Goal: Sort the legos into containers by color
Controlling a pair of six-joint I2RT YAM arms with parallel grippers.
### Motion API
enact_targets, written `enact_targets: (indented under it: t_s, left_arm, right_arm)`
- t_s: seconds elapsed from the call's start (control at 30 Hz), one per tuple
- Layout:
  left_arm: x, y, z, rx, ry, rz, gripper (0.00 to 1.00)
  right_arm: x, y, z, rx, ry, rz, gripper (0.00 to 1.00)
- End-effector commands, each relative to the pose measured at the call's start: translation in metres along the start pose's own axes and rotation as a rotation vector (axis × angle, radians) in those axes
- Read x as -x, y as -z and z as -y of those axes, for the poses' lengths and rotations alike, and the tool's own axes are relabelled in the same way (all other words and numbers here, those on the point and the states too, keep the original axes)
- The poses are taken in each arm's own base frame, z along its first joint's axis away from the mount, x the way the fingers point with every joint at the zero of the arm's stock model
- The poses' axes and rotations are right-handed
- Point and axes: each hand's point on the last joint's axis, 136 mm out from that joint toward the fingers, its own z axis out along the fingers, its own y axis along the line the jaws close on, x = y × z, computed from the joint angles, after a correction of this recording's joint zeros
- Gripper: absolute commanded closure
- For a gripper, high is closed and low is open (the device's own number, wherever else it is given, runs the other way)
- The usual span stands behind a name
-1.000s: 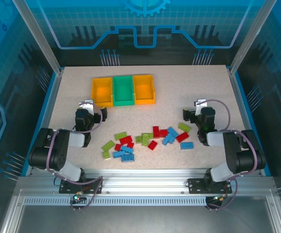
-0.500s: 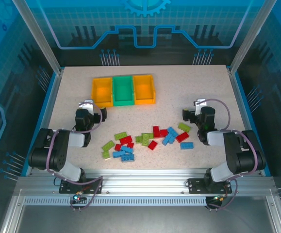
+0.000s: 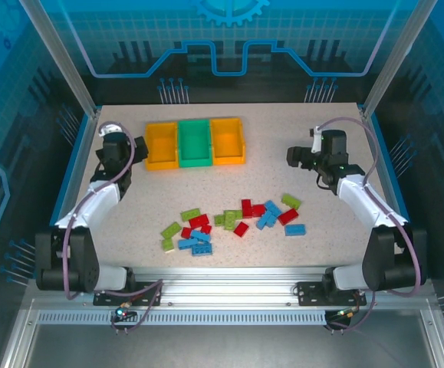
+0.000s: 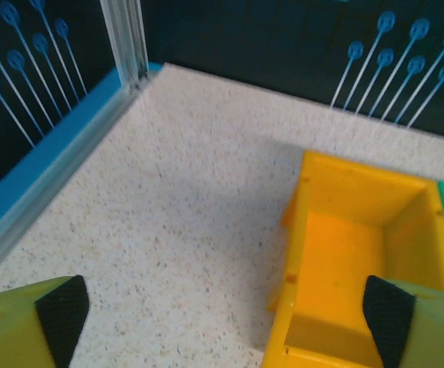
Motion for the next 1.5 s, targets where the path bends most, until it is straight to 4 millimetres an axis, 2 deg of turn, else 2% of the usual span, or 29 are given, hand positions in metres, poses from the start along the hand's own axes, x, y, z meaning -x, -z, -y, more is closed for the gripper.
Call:
enact_targets:
  t_s: [0.0,0.1,0.23,0.4,0.5,0.7,0.87,1.0,1.2,1.47]
  left_arm:
    - [-0.044,-0.021,0.013,-0.065,-0.034,-0.242,0.14]
    - [-0.05,-0.04,0.017,-0.067,-0.016,-0.329,0.26]
    - [-0.046,-0.052,0.028,-0.129,0.017,-0.33,0.29]
    - [-0.059,-0.072,0.033,-0.139,0.029,-0.414,0.36]
    - [-0.064,-0.078,0.037,-0.162,0.041,-0.421,0.43]
    - [-0.074,-0.081,0.048,-0.203,0.04,-0.449,0.63]
    - [-0.081,-0.077,0.062,-0.224,0.003,-0.449,0.77]
    - [-0.082,-0.068,0.082,-0.249,-0.069,-0.429,0.82]
    - [-0.085,-0.049,0.107,-0.282,-0.119,-0.403,0.85]
    - [-0.1,-0.024,0.134,-0.318,-0.175,-0.403,0.85]
  right_arm:
    - [-0.036,0.002,-0.023,0.075,-0.024,-0.179,0.09]
    - [-0.039,0.003,-0.029,0.082,-0.023,-0.196,0.1]
    - [-0.044,0.007,-0.031,0.09,-0.017,-0.207,0.1]
    - [-0.046,0.009,-0.034,0.096,-0.022,-0.221,0.1]
    - [-0.045,0.012,-0.033,0.089,-0.02,-0.219,0.1]
    - [-0.051,0.024,-0.029,0.063,-0.014,-0.237,0.1]
    - [-0.072,0.035,-0.023,0.032,-0.04,-0.3,0.11]
    - [-0.099,0.037,-0.011,-0.044,-0.098,-0.407,0.12]
    - [-0.128,0.032,-0.011,-0.058,-0.181,-0.515,0.14]
    - [-0.158,0.023,-0.015,-0.066,-0.272,-0.627,0.14]
